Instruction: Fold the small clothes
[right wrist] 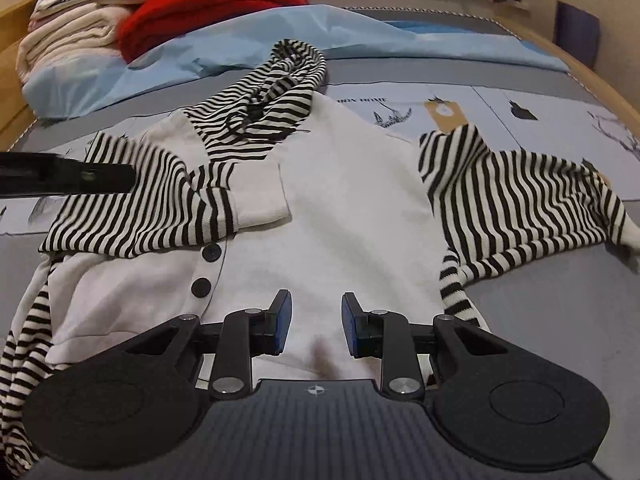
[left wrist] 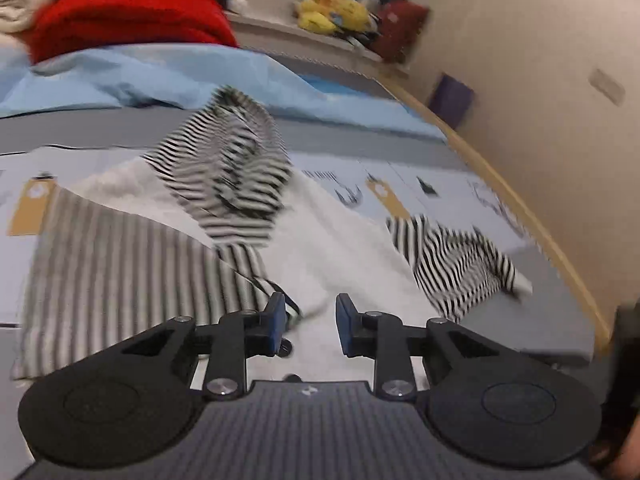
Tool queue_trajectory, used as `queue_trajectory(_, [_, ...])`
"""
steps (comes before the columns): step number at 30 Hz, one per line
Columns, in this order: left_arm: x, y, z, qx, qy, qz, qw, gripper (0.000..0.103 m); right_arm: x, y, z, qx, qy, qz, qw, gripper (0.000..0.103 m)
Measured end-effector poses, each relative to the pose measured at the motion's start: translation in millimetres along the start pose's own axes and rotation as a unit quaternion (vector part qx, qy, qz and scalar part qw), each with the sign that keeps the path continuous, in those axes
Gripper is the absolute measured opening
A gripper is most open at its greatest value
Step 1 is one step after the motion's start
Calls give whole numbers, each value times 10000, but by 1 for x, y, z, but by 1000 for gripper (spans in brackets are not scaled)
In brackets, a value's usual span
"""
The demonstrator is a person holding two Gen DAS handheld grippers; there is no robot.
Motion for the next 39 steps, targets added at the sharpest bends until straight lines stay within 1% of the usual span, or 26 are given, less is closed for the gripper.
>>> queue_trajectory(2, [-17, 23, 17, -245, 312, -230, 9989, 31, -2, 2, -3, -9, -86, -64, 9999, 29])
queue_trajectory(4, [-33, 45, 47, -559, 763, -577, 9938, 31, -7, 4, -5, -40, -217, -205, 9995, 28])
queue_trajectory(6, [-45, 57, 79, -845, 1123, -929, 9857, 31, -11, 2, -4, -123, -348, -325, 9988, 12])
queue_trajectory(8, [-41, 66, 111, -1185, 1231, -1175, 9783, 31, -18, -4, -4, -281, -625, -422, 9968, 11])
queue_trajectory(9, [-33, 61, 125, -1428, 1224, -1059, 9764, 31, -22, -8, -3, -376, -765, -481, 9952, 11])
queue_trajectory(10, [-27, 53, 136, -1705, 1246, -770, 9744, 31, -26, -15, -2, -479, -911, -532, 9933, 11])
queue_trajectory(11, [-25, 47, 146, -1903, 1308, -582, 9712, 31, -28, -22, -1, -554, -1020, -553, 9917, 12])
queue_trajectory(14, [-35, 39, 158, -2033, 1289, -639, 9685, 31, -33, -53, 3, -902, -1495, -429, 9837, 13])
queue_trajectory(16, [-42, 35, 165, -2090, 1360, -665, 9661, 31, -36, -74, 3, -1081, -1872, -333, 9758, 17])
queue_trajectory(18, [-44, 37, 172, -2057, 1512, -699, 9643, 31, -38, -94, 3, -1136, -2214, -289, 9681, 32])
queue_trajectory(20, [-43, 37, 175, -2045, 1535, -696, 9642, 31, -37, -112, 2, -1190, -2576, -176, 9587, 40])
queue_trajectory(22, [-47, 35, 175, -2063, 1472, -735, 9646, 31, -37, -127, 5, -1305, -2879, -102, 9487, 40])
queue_trajectory(23, [-45, 38, 175, -2073, 1446, -751, 9646, 31, -39, -133, 6, -1304, -2935, -96, 9470, 39])
queue_trajectory(24, [-45, 39, 176, -2099, 1430, -766, 9642, 31, -41, -136, 7, -1264, -2929, -124, 9477, 39])
queue_trajectory(25, [-47, 38, 177, -2123, 1433, -772, 9635, 31, -45, -139, 8, -1225, -2893, -163, 9492, 35])
queue_trajectory(27, [-49, 38, 180, -2166, 1485, -781, 9617, 31, -52, -140, 8, -1077, -2807, -289, 9533, 3])
queue_trajectory(30, [-53, 36, 184, -2217, 1595, -805, 9586, 31, -73, -120, 6, -904, -2464, -755, 9620, 3])
queue_trajectory(31, [-54, 35, 185, -2224, 1621, -808, 9580, 31, -83, -106, 5, -862, -2310, -1002, 9639, 3])
queue_trajectory(32, [-56, 35, 185, -2221, 1635, -812, 9578, 31, -94, -84, 4, -797, -2157, -1379, 9634, 3])
queue_trajectory(33, [-57, 34, 183, -2214, 1630, -813, 9580, 31, -104, -58, 0, -680, -2025, -1811, 9600, 3])
queue_trajectory(34, [-57, 33, 182, -2214, 1611, -809, 9584, 31, -112, -29, -6, -531, -1906, -2294, 9530, 3])
queue_trajectory(35, [-57, 32, 181, -2223, 1598, -792, 9585, 31, -112, -11, -13, -409, -1869, -2578, 9471, 3])
queue_trajectory(36, [-55, 30, 179, -2234, 1591, -740, 9588, 31, -107, -2, -22, -209, -1887, -2656, 9452, 3])
queue_trajectory(37, [-53, 27, 178, -2228, 1592, -685, 9593, 31, -97, -7, -33, 44, -1955, -2397, 9509, 3])
queue_trajectory(38, [-51, 24, 176, -2212, 1594, -622, 9601, 31, -83, -21, -44, 244, -2056, -1958, 9585, 3])
queue_trajectory(39, [-49, 20, 174, -2200, 1600, -550, 9607, 31, -63, -43, -56, 375, -2234, -1314, 9651, 3])
Point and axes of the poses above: each gripper's, at about its wrist camera, not at the fingertips, and y roughly against the way its jaws point, z to its left, x to its underside, the point moved 8 cm from there along -y, roughly the way its jaws point, and after that the axes turned 15 degrees about y, right-handed, at the moved point
